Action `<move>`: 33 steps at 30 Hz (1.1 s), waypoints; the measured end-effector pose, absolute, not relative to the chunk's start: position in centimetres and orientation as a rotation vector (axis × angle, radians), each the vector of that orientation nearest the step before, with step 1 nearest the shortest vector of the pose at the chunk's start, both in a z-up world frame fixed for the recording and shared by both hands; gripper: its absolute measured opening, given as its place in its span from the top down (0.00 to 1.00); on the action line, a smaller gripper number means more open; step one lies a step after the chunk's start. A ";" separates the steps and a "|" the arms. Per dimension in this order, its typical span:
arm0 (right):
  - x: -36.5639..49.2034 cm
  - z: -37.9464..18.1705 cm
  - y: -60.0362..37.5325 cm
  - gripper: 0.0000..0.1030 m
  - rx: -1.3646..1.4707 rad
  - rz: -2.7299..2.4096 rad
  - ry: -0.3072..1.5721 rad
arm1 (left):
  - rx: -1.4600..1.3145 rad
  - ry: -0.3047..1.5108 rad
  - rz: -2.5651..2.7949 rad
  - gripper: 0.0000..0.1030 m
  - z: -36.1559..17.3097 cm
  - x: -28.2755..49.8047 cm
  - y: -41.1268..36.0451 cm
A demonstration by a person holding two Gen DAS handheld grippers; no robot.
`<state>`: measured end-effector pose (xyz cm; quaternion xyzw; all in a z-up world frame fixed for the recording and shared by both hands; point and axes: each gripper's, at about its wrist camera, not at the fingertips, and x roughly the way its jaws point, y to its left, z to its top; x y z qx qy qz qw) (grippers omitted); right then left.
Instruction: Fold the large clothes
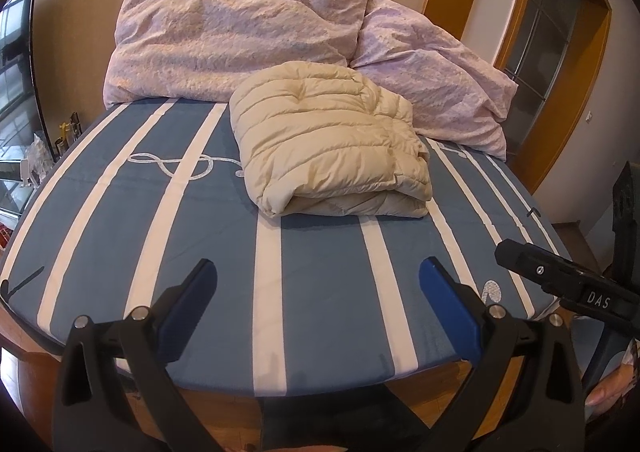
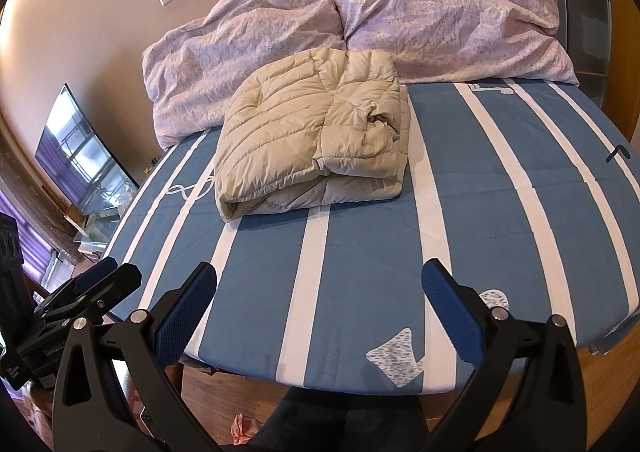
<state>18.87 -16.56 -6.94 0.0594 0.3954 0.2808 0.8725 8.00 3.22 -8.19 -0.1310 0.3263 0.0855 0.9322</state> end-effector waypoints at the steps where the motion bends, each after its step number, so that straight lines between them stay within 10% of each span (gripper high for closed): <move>1: 18.9 -6.9 -16.5 0.01 0.124 0.586 0.826 | -0.267 0.668 0.174 0.02 -8.2 8.1 3.2; 33: 19.5 -7.7 -16.4 0.01 0.134 0.591 0.849 | -0.271 0.689 0.162 0.02 -8.8 9.2 3.1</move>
